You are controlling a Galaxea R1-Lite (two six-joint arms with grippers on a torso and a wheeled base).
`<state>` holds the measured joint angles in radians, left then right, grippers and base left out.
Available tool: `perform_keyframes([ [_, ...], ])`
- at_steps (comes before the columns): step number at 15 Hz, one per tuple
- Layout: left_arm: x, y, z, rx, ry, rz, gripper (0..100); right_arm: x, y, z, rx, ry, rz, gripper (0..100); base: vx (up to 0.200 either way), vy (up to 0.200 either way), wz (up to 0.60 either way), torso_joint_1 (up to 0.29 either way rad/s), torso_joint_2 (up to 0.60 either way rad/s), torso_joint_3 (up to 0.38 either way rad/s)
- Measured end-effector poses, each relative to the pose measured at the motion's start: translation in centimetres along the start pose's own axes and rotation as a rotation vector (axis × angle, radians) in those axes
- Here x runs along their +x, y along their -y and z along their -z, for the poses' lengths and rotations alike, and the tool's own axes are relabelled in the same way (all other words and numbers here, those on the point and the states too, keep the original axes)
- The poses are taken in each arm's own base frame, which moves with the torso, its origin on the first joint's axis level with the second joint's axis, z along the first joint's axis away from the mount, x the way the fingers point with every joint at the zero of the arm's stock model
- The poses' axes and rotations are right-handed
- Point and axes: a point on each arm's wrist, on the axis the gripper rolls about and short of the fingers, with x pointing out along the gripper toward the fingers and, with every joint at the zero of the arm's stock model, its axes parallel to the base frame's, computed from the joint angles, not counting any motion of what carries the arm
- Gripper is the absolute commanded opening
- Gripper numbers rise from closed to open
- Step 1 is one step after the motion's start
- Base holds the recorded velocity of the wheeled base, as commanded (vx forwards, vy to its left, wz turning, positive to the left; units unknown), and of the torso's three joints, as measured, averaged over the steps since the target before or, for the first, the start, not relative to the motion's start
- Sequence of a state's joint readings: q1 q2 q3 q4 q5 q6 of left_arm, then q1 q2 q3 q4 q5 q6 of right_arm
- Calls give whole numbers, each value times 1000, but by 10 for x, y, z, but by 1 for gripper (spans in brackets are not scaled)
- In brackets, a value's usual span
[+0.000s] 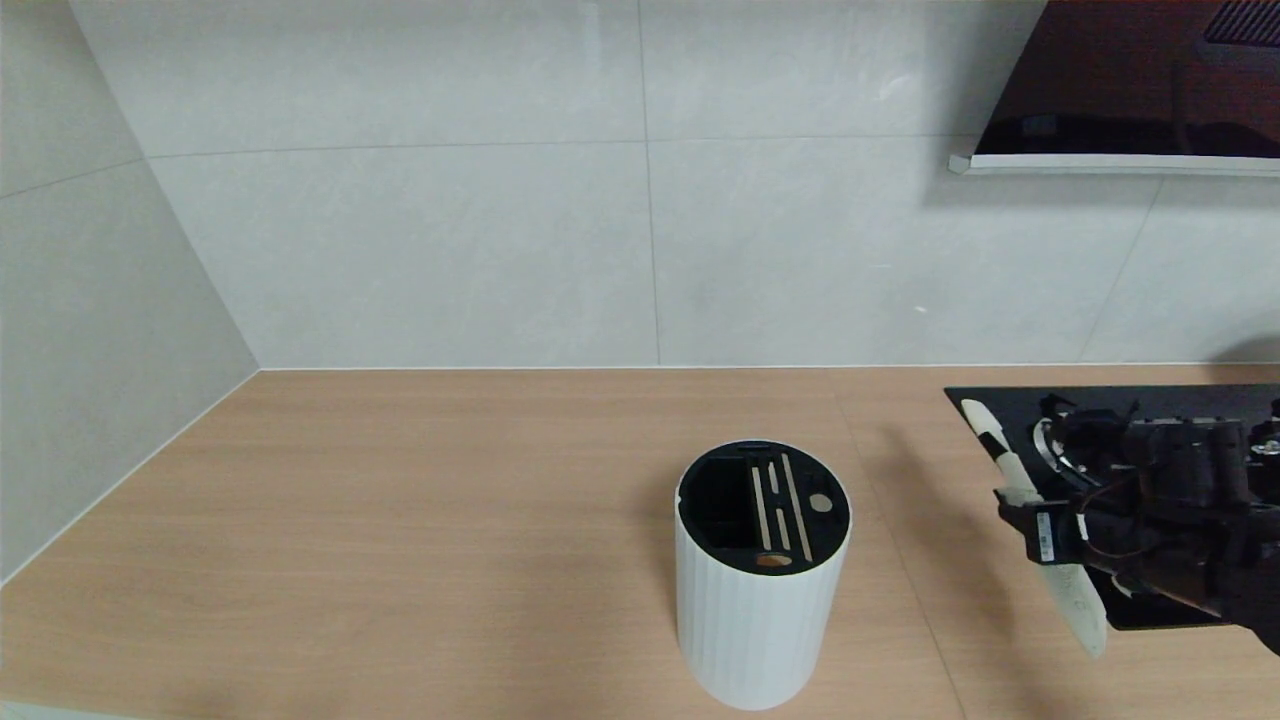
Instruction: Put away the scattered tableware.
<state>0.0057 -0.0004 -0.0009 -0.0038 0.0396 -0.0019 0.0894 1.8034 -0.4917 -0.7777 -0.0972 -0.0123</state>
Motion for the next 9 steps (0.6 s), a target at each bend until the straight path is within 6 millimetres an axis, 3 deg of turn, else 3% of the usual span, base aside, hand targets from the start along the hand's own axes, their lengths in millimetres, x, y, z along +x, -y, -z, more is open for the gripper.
perform_keyframes([
  [2,-4,0,-13,0,37,28,100,-17,2,-26,10,119,0,0,0,0,0,0,0,0],
  [5,-9,3,-48,16,34,154,100,-37,3,-68,-15,272,5,0,0,0,0,0,0,0],
  [7,2,5,-78,25,-23,234,100,-43,2,-87,-30,312,5,0,0,0,0,0,0,0],
  [9,26,8,-123,25,-66,317,100,-49,-6,-102,-37,357,-19,0,0,0,0,0,0,0],
])
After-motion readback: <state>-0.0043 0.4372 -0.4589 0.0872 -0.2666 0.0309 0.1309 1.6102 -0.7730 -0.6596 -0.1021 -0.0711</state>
